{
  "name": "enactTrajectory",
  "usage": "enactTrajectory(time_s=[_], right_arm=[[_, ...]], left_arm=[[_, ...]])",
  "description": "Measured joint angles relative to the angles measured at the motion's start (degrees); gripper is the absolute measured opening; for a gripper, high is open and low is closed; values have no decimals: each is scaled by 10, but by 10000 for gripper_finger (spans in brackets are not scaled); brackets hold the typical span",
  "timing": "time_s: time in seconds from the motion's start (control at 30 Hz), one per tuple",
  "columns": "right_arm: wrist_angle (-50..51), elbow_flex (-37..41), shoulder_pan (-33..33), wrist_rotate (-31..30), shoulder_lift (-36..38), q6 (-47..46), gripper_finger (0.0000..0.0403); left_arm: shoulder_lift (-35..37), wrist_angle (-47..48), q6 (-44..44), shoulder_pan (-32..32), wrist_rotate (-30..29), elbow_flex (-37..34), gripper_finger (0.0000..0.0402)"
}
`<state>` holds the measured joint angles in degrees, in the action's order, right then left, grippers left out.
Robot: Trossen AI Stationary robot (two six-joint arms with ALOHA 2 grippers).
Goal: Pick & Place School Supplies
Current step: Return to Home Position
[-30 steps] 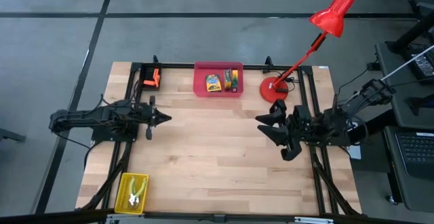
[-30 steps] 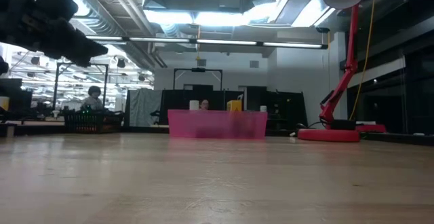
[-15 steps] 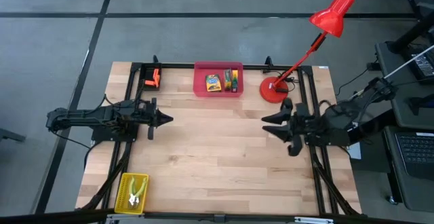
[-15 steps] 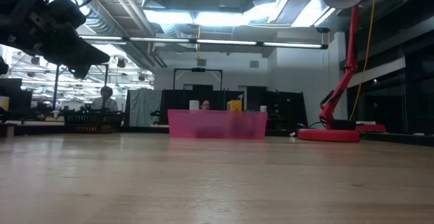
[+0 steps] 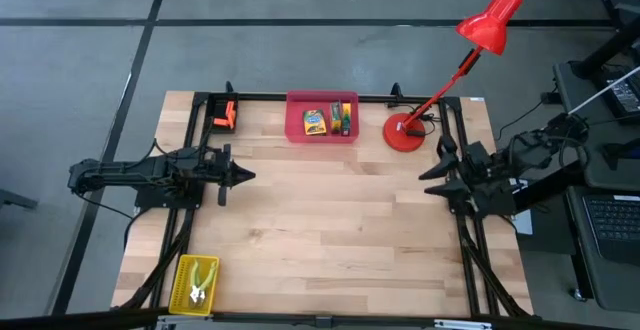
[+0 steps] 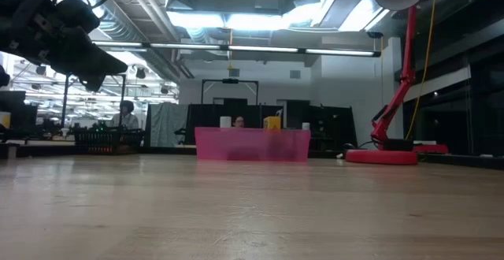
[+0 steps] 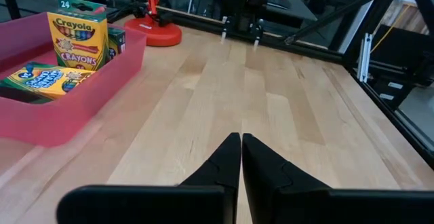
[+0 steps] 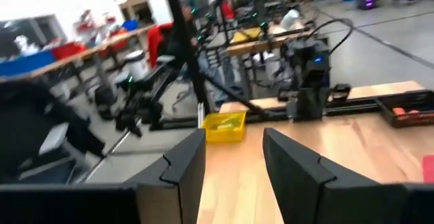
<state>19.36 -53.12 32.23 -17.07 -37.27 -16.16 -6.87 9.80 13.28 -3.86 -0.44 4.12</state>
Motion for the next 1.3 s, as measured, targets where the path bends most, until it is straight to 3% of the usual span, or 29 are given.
enactTrajectory(time_s=[0.17, 0.37, 0.63, 1.03, 1.3], right_arm=[[-10, 57, -7, 32, 39, 21, 153], [-185, 220, -22, 47, 121, 30, 153], [-296, 358, -44, 64, 165, 5, 153], [-338, 456, -129, 96, 203, 33, 153], [-287, 481, -171, 114, 258, 43, 153]], left_arm=[[0, 0, 0, 0, 0, 0, 12], [0, 0, 0, 0, 0, 0, 12], [0, 0, 0, 0, 0, 0, 9], [0, 0, 0, 0, 0, 0, 10], [0, 0, 0, 0, 0, 0, 12]])
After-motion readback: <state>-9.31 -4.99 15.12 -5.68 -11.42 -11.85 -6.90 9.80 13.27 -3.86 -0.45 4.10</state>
